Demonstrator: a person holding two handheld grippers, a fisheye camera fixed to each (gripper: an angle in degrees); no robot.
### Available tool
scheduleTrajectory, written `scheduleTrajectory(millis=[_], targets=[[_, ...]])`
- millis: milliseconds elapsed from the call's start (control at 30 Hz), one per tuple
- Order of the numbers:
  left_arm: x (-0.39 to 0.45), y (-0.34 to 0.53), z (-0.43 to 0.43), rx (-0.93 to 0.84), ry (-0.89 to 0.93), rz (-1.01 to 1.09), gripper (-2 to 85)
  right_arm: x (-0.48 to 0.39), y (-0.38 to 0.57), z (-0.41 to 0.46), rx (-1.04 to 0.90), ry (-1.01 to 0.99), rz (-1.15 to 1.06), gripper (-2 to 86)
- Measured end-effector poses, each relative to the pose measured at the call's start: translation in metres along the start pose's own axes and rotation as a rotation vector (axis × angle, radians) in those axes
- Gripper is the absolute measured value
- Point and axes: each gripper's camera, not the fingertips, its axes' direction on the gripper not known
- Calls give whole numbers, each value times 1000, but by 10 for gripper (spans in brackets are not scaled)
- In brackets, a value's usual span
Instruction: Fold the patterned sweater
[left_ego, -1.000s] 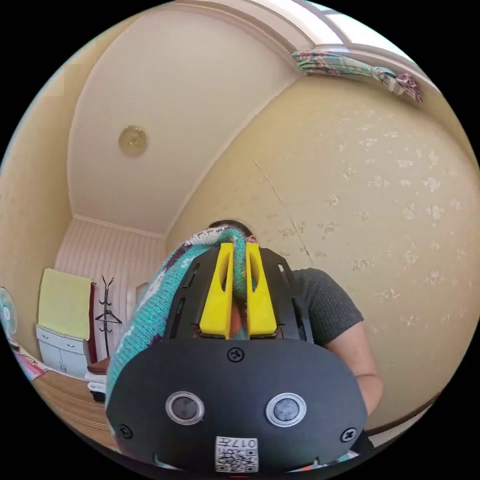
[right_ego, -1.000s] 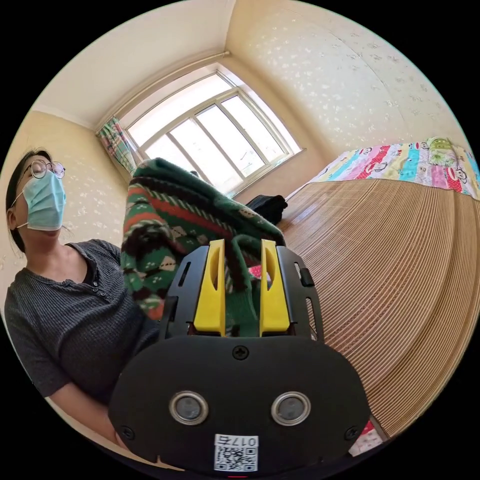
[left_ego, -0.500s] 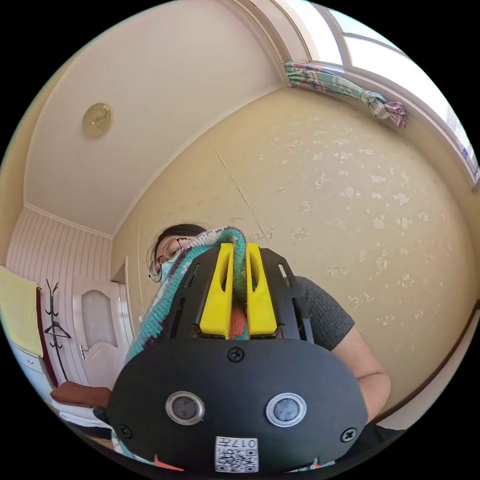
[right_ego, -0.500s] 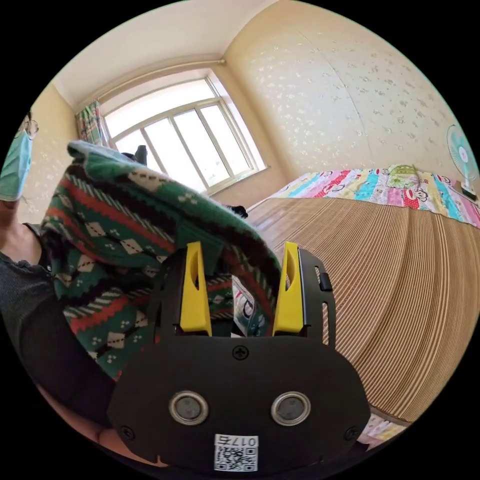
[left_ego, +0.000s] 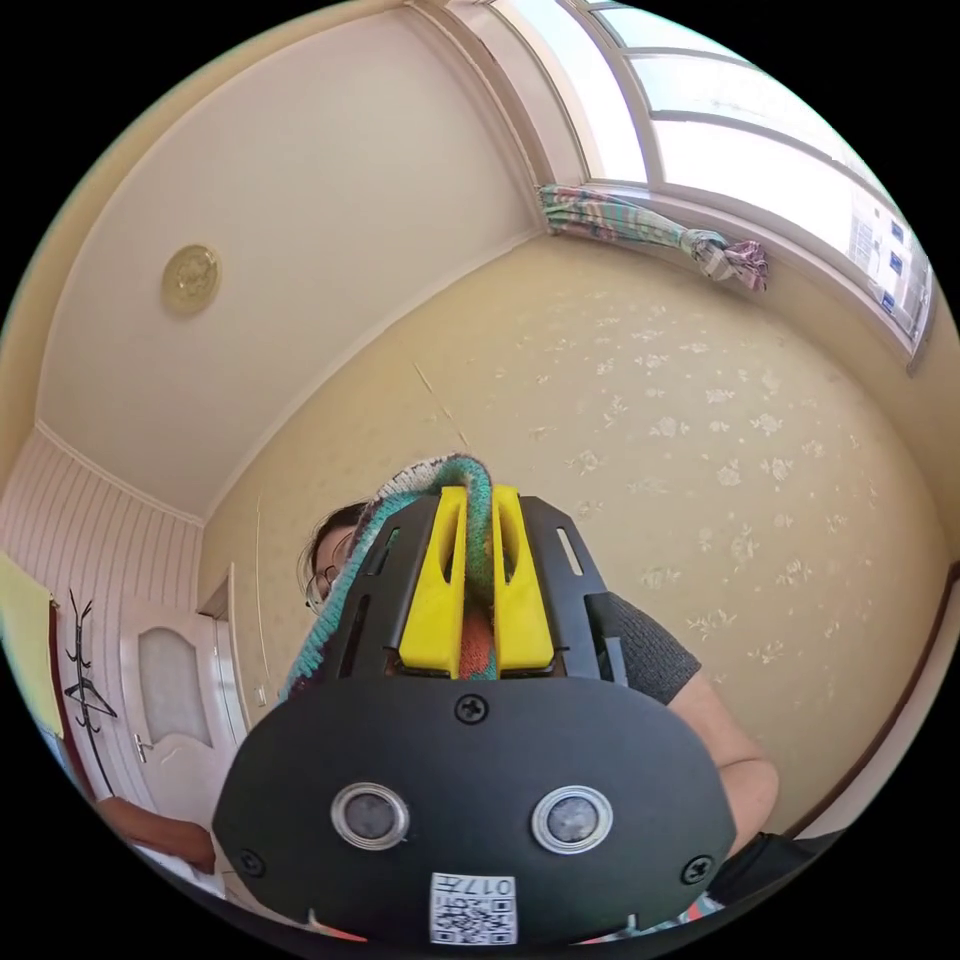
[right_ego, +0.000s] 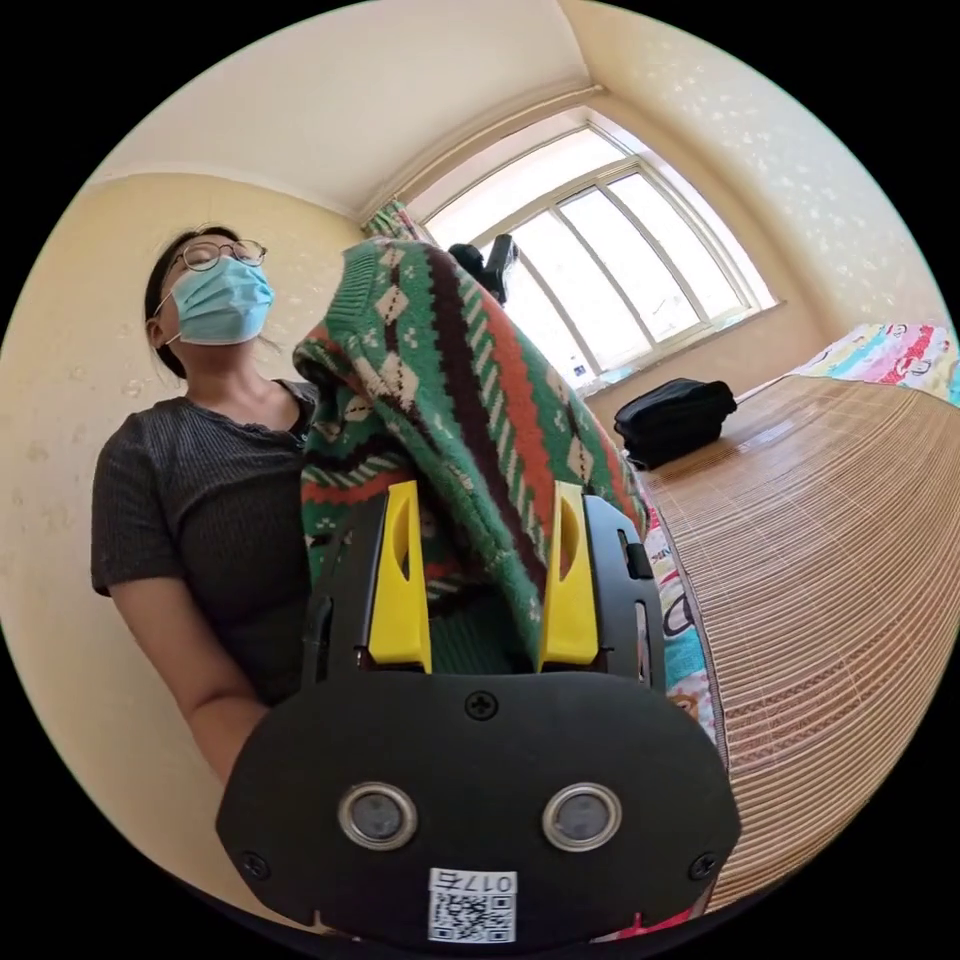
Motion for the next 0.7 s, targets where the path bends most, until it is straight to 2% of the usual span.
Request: scheduleTrajectory(millis=[67, 167, 200, 267, 333, 400, 500, 567, 600, 667, 700], targets=[[-9, 7, -3, 3, 1, 2, 42, 1, -15, 17, -60, -1, 26, 168], [-22, 14, -9, 1, -8, 1, 43, -4, -37, 17, -1, 30, 15, 102], [-23, 15, -10, -1, -10, 3, 43, -4, -45, 4, 58, 119, 69, 65], [-23, 10, -13, -26, -66, -5, 43, -9, -63, -30, 169, 245, 160, 51], [-21, 4, -14, -68, -145, -17, 43, -35, -93, -66, 251, 361, 154, 43], [-15, -6, -15, -134, -270, -34, 43, -93, -150, -103, 314, 609, 110, 36], [-1, -29, -15, -298, -527, -43, 44, -174, -223, -121, 371, 901, 39, 32], [3, -48, -19, -443, -834, -102, 43, -219, -254, -129, 481, 1021, 21, 31], [2, -51, -21, -478, -919, -124, 43, -247, -269, -129, 546, 1084, -14, 30], [-15, -58, -29, -602, -1274, -230, 42, -281, -291, -119, 601, 1172, -82, 30], [-22, -56, -30, -636, -1353, -250, 42, -298, -304, -105, 629, 1225, -120, 30]])
